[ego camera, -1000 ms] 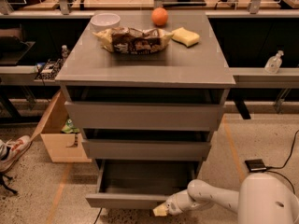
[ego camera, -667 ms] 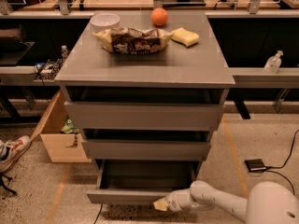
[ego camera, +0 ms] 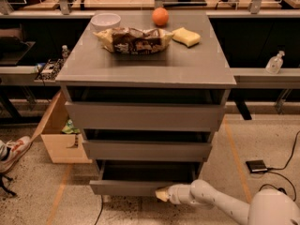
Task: Close bottom drawer
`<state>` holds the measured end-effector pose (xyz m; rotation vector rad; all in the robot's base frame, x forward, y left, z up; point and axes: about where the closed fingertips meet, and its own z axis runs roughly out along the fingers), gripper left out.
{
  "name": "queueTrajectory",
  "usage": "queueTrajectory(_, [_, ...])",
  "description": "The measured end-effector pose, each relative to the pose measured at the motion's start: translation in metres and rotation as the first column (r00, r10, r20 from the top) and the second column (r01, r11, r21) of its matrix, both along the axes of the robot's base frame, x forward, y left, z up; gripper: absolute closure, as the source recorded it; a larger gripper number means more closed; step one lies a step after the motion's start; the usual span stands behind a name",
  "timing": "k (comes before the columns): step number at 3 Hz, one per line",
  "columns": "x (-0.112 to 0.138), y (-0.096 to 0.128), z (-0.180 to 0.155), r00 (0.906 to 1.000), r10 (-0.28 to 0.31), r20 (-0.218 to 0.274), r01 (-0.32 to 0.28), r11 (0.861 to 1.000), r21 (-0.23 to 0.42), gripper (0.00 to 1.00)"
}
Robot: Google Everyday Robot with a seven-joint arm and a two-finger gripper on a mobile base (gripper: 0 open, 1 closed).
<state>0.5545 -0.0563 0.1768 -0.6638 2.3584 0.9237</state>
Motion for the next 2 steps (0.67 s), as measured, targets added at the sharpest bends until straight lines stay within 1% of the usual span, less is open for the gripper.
queueTrajectory(1, [0.030,-0.002,-0.001,0.9960,-0.055,0.071,0.055,0.998,-0.007,1.00])
queueTrajectory(2, [0.061,-0.004,0.004,0.9848,-0.101,0.141,0.104,0.994,-0.018,1.00])
